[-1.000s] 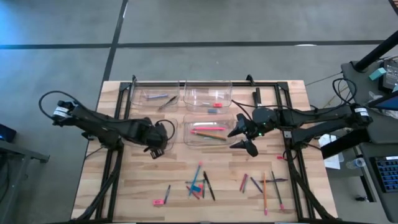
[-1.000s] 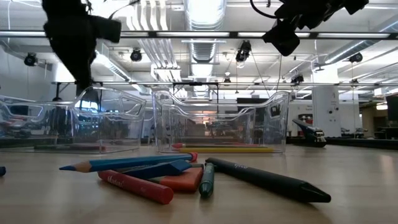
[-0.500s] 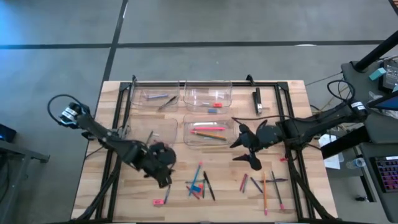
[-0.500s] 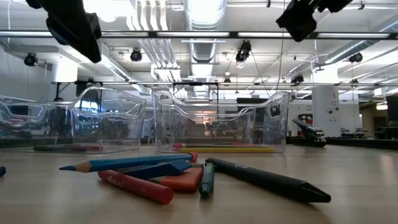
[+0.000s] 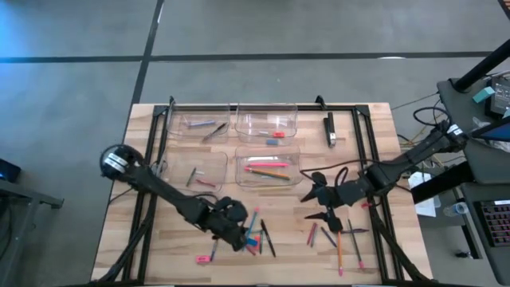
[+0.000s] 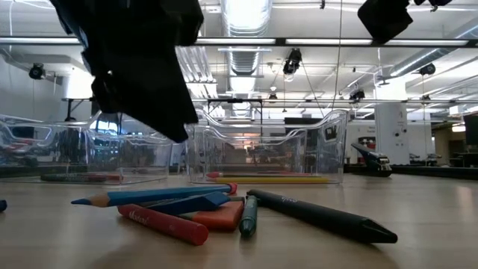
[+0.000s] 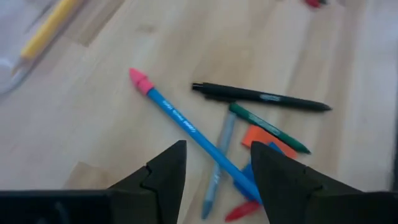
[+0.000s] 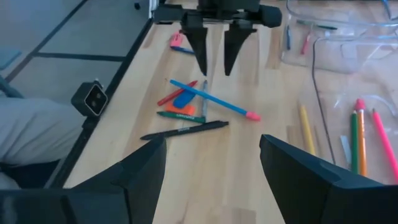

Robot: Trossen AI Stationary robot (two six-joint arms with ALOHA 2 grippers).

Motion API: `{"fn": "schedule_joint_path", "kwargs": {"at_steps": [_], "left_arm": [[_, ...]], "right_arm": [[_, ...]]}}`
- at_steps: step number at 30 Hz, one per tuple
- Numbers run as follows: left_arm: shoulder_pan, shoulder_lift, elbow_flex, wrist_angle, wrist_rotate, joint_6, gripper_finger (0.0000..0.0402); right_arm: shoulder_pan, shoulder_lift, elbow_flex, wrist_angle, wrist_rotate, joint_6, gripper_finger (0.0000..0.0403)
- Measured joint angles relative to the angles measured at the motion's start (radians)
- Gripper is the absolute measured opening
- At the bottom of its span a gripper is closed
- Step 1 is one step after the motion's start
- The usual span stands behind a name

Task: Sort crayons/erasers/pens/pencils in bins
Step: Put the blue pencil into the bottom right transparent bin

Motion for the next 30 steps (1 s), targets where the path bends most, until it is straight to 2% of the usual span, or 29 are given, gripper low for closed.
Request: {"fn": "schedule_joint_path", "kwargs": {"at_steps": [7,13,22,30], "left_arm": [[0.007,0.045,0.034,-0.036,0.004,-0.060,0.0164],[0.007,0.084,0.192,-0.268,-0.004,-0.054,0.0146],[0.013,0.189,0.267,-0.269,0.031,-0.010,0.0127],[0.053,0.197,0.266,-0.255,0.019,-0.010,0.0127]], "right_arm": [[0.012,0.000,-0.030,0.002,0.045,0.011,0.0247],[0.012,0.000,-0.037,0.013,0.046,0.011,0.0247],[0.012,0.000,-0.038,0.023,0.046,0.010,0.0247],[0.012,0.000,-0.042,0.024,0.045,0.010,0.0247]]}}
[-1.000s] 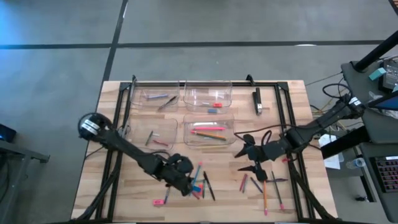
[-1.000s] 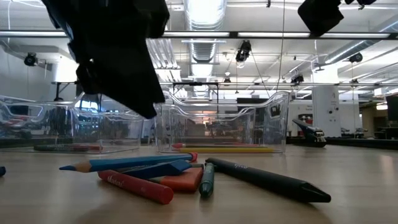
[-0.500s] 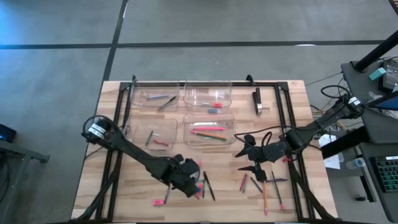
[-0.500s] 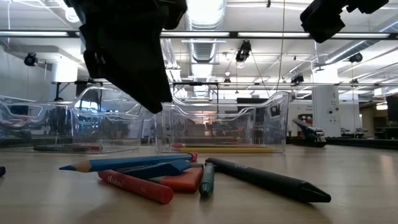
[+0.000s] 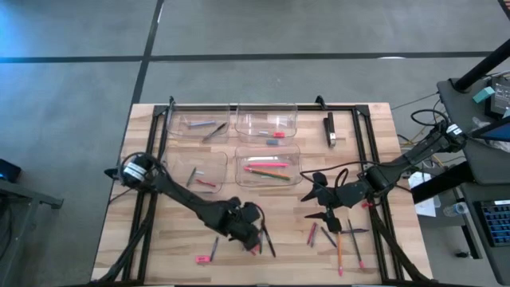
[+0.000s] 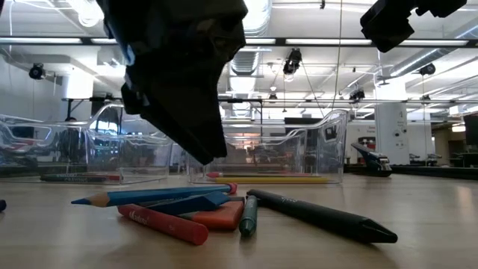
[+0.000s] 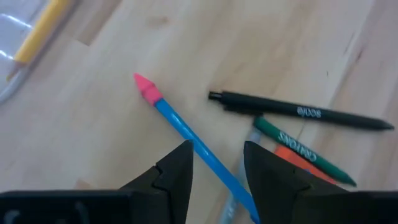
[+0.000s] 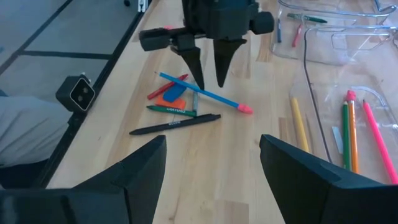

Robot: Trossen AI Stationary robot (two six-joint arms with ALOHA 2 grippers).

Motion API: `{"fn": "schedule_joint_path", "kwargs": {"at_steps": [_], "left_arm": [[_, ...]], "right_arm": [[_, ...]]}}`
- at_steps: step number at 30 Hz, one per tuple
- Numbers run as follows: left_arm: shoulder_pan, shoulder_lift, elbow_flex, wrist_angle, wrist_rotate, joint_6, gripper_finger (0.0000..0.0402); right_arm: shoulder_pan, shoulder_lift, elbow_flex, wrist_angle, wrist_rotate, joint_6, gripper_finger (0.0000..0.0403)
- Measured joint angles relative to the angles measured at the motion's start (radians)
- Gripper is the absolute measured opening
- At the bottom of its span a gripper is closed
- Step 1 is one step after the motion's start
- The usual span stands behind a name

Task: Sort crayons/erasers/pens/pencils in bins
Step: Put the blue pencil into the bottom right transparent bin

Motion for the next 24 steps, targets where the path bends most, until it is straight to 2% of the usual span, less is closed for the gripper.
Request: {"fn": "schedule_joint_path", "kwargs": {"at_steps": [15,24], "left_arm": [[0.012,0.039,-0.034,0.092,0.000,-0.008,0.0127],[0.017,0.052,-0.034,0.080,0.001,-0.026,0.0127]], "right_arm": [[0.000,0.000,-0.002,0.001,-0.001,0.000,0.0247],[0.000,0.000,-0.004,0.003,-0.001,0.000,0.0247]]}}
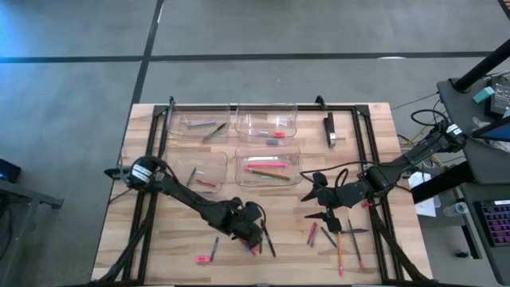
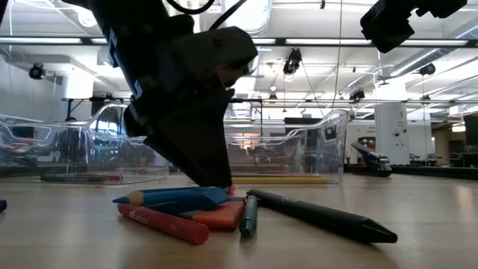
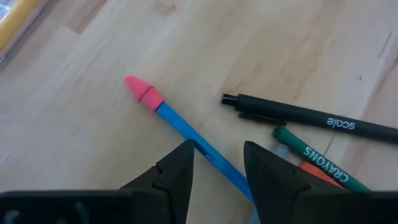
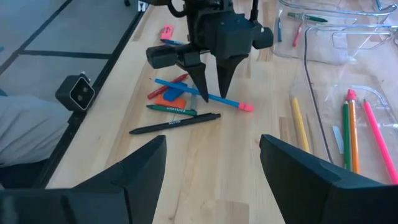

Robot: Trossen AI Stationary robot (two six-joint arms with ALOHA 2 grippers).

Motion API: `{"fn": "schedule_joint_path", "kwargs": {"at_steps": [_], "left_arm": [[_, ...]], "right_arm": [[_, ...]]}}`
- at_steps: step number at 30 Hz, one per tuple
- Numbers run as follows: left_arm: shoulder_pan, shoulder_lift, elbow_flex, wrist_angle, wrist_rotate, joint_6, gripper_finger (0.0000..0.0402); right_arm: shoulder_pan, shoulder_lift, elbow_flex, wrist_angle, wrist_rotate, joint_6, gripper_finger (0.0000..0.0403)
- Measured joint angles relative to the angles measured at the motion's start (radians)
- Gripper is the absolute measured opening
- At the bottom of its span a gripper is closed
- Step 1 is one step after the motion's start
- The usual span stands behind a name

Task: Sort crayons/erasers/pens/pencils in bins
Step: Put the blue pencil into the bottom right transparent bin

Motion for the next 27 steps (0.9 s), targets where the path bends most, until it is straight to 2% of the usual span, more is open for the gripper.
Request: {"fn": "schedule_joint_path", "kwargs": {"at_steps": [27], "left_arm": [[0.003,0.017,0.000,-0.052,0.026,-0.027,0.0127]], "right_arm": [[0.000,0.000,-0.001,0.003,0.000,0.000,0.0247]]}}
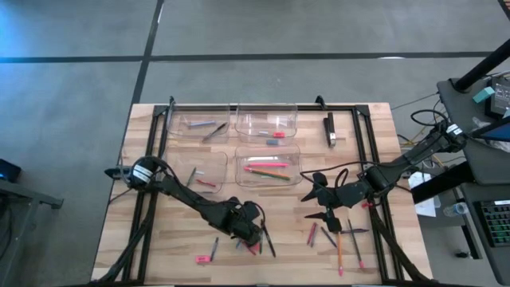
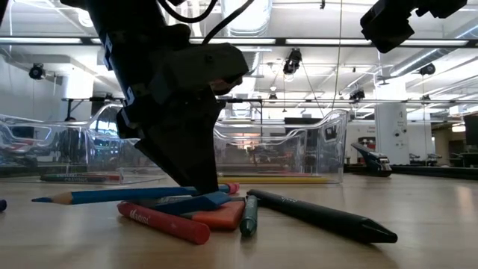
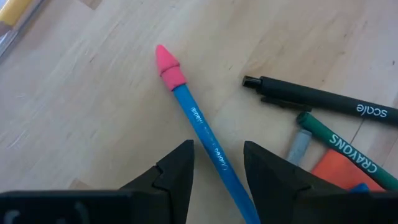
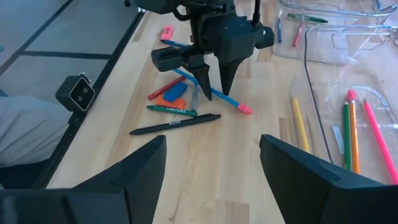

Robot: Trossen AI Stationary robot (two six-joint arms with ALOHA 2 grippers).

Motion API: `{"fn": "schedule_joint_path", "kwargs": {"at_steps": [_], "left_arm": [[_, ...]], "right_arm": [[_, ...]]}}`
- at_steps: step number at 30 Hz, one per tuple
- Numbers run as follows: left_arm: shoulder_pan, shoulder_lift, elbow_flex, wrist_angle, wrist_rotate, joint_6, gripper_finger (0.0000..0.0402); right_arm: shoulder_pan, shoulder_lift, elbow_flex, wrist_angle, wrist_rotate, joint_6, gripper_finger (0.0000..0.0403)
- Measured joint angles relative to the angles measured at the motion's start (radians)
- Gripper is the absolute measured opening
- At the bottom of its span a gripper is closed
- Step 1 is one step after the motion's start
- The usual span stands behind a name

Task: Sort crayons/erasers/pens/pencils in bins
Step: Put the blue pencil into the bottom right transparent bin

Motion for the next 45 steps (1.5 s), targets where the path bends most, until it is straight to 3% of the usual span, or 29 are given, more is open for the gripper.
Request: {"fn": "schedule_joint_path", "kwargs": {"at_steps": [11,21,34,45], "left_arm": [[0.000,0.000,0.007,-0.018,0.000,-0.019,0.0118],[0.001,-0.001,0.010,-0.038,0.005,0.001,0.0009],[0.001,-0.105,0.016,-0.054,0.034,0.046,0.0005],[0.007,-0.324,0.031,-0.078,0.002,0.214,0.0003]], "right_arm": [[0.000,0.000,0.000,0.000,0.000,-0.001,0.0247],[0.000,0.000,0.000,0.000,0.000,-0.003,0.0247],[0.000,0.000,0.000,-0.002,0.000,-0.003,0.0247],[0.000,0.000,-0.001,0.000,-0.002,-0.001,0.0247]]}}
